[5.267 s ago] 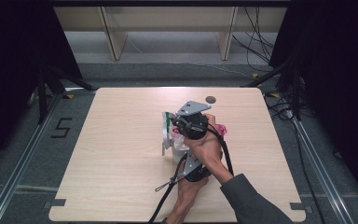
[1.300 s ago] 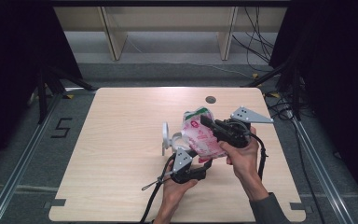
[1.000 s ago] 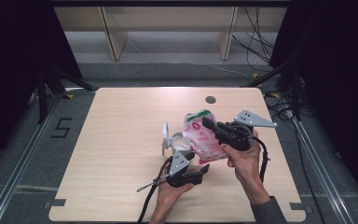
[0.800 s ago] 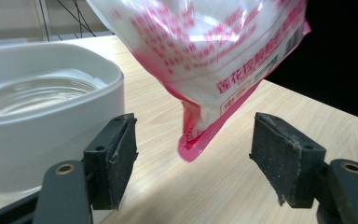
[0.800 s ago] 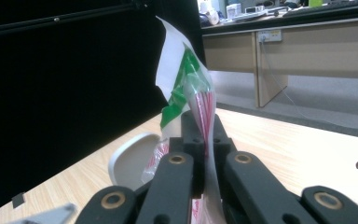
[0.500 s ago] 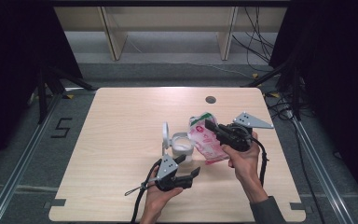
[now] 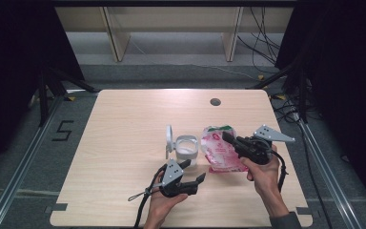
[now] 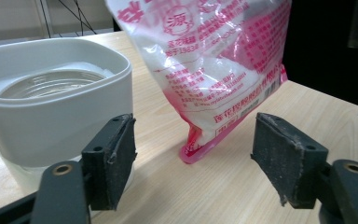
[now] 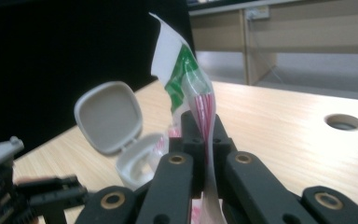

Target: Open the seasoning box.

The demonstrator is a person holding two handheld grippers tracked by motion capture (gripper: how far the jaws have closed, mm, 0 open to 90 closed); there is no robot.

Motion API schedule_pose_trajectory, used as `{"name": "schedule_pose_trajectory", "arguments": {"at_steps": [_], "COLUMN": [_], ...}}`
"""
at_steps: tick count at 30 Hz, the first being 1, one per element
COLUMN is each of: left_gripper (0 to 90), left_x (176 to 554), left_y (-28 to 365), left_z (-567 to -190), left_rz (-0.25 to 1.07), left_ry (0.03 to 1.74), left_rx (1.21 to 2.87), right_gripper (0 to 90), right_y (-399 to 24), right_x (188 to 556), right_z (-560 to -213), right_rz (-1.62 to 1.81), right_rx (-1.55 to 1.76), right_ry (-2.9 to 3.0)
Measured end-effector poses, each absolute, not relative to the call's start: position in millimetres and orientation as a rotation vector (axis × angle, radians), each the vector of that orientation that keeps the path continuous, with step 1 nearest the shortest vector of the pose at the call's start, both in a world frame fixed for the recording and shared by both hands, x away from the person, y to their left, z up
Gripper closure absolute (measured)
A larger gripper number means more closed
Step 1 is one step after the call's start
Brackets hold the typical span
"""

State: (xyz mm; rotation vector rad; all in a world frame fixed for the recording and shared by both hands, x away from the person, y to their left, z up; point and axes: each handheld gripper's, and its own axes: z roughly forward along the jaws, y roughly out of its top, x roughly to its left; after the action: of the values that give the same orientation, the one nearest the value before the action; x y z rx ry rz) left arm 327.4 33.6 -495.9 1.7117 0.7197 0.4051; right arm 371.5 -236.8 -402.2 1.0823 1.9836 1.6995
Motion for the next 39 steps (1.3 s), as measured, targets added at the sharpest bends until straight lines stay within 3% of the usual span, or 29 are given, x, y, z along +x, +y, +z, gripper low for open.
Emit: {"name": "schedule_pose_trajectory", "arguments": {"at_steps": [14, 39], "left_gripper": [29.0, 28.7], "left_x": [324, 326], "left_y": [31, 42], "left_z": [-492, -486], "left_rz": [0.384, 0.405], "left_ry": [0.727, 0.741], "left_rx": [1.672, 1.671], "right_gripper": [90.0, 89.5], "right_y": [-291, -298], "right_x": [346, 368], "right_z": [-429, -454], "right_rz": [1.621, 1.477], "right_rx": [1.233, 1.326], "right_ry": [1.950, 1.887]}}
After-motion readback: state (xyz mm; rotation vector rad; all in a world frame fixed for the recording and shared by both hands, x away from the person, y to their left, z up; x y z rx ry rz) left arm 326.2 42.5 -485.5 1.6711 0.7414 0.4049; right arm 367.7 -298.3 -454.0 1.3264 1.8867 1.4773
